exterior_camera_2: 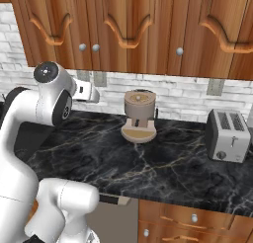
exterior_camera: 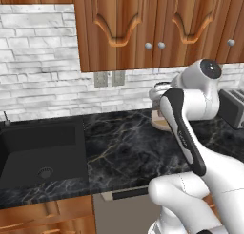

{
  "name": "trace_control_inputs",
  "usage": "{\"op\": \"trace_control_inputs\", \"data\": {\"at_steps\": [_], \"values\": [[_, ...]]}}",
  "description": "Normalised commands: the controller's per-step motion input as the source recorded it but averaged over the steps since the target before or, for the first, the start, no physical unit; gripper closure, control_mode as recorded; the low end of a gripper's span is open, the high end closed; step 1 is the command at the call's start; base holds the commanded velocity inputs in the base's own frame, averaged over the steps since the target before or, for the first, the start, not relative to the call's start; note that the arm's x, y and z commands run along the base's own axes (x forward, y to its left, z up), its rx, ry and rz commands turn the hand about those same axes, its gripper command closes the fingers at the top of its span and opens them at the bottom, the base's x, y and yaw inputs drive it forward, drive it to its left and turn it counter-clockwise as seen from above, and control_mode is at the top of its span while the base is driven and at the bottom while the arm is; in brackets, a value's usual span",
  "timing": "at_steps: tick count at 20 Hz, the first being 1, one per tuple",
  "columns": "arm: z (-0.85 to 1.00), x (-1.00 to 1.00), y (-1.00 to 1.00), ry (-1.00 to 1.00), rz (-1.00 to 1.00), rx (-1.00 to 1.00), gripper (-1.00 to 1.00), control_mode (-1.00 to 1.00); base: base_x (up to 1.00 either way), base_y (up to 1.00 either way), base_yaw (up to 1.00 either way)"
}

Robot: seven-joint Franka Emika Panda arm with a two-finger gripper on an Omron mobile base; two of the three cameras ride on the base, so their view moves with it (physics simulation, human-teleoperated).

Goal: Open the cabinet, pick the kettle from the cabinet, and place it in the sink.

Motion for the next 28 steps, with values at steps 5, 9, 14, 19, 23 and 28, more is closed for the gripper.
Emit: {"op": "trace_control_inputs", "data": {"at_steps": [5,9,14,19,23,28], "values": [[0.29,0.0,0.09,0.0,0.0,-0.01,-1.0,-1.0,0.0,0.0,0.0],[0.29,0.0,0.09,0.0,0.0,0.0,-1.0,-1.0,0.0,0.0,0.0],[0.25,0.0,0.03,0.0,0.0,0.0,-1.0,-1.0,0.0,0.0,0.0],[0.19,0.0,0.0,0.0,0.0,-0.01,-1.0,-1.0,0.0,0.0,0.0],[0.17,0.0,0.02,0.0,0.0,-0.04,-1.0,-1.0,0.0,0.0,0.0],[0.1,0.0,0.04,0.0,0.0,-0.06,-1.0,-1.0,0.0,0.0,0.0]]}}
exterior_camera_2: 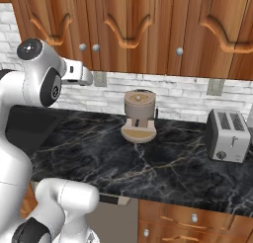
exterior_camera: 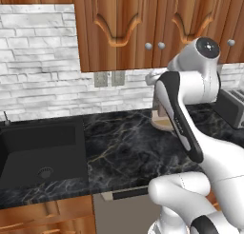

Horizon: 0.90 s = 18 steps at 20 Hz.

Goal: Open the cabinet, pick the kettle from the cabinet, and place it in the sink.

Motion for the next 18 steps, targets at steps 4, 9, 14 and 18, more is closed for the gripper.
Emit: {"op": "trace_control_inputs", "data": {"at_steps": [4,9,14,18], "values": [[0.08,0.0,0.03,0.0,0.0,-0.07,-1.0,-1.0,0.0,0.0,0.0],[0.12,0.0,0.01,0.0,0.0,-0.06,-1.0,-1.0,0.0,0.0,0.0],[0.14,0.0,0.02,0.0,0.0,-0.04,-1.0,-1.0,0.0,0.0,0.0],[0.14,-0.01,0.02,0.0,0.0,-0.01,-1.0,-1.0,0.0,0.0,0.0]]}}
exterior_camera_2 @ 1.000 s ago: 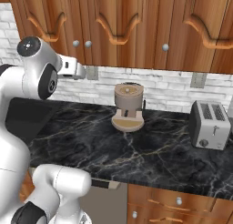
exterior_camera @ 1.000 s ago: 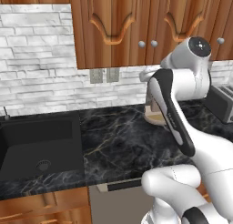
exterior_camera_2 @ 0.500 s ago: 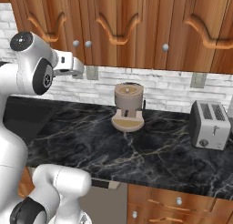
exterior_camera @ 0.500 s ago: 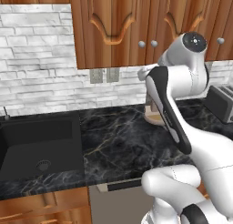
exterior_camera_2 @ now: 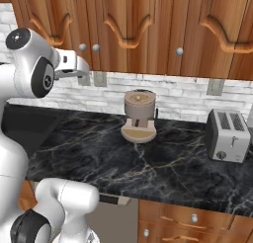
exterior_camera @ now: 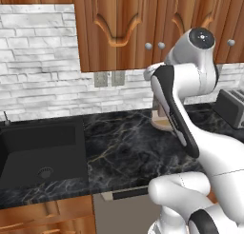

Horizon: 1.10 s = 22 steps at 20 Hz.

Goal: Open the cabinet, pick the kettle from the cabinet, and place it in the sink.

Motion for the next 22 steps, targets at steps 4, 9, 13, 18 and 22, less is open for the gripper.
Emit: {"op": "trace_control_inputs", "data": {"at_steps": [4,9,13,18,22], "values": [[0.14,0.0,0.0,0.0,0.0,0.0,-1.0,-1.0,0.0,0.0,0.0],[0.15,0.02,0.01,0.0,0.0,0.0,-1.0,-1.0,0.0,0.0,0.0],[0.13,0.07,0.01,0.0,0.0,0.0,-1.0,-1.0,0.0,0.0,0.0],[0.1,0.11,0.0,0.0,0.0,0.0,-1.0,-1.0,0.0,0.0,0.0],[0.05,0.13,0.0,0.0,0.0,0.0,-1.0,-1.0,0.0,0.0,0.0]]}}
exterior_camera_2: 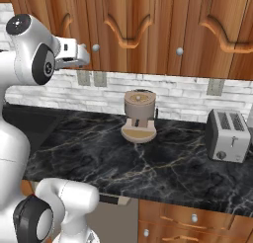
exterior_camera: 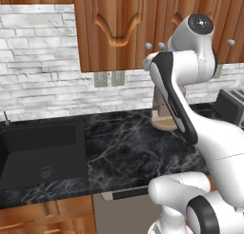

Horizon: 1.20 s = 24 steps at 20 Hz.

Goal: Open the cabinet, pick the kettle from the cabinet, and place it in the sink.

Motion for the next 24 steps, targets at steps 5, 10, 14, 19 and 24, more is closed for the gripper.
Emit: {"op": "trace_control_inputs", "data": {"at_steps": [5,10,14,19,24], "values": [[0.02,0.15,0.04,-0.01,0.0,0.0,-1.0,-1.0,0.0,0.0,0.0],[0.01,0.17,0.05,-0.04,0.0,0.0,-1.0,-1.0,0.0,0.0,0.0],[0.01,0.14,0.07,-0.08,0.0,0.0,-1.0,-1.0,0.0,0.0,0.0],[0.03,0.13,0.03,-0.13,0.0,0.0,-1.0,-1.0,0.0,0.0,0.0],[0.04,0.12,0.03,-0.04,0.0,0.0,-1.0,-1.0,0.0,0.0,0.0]]}}
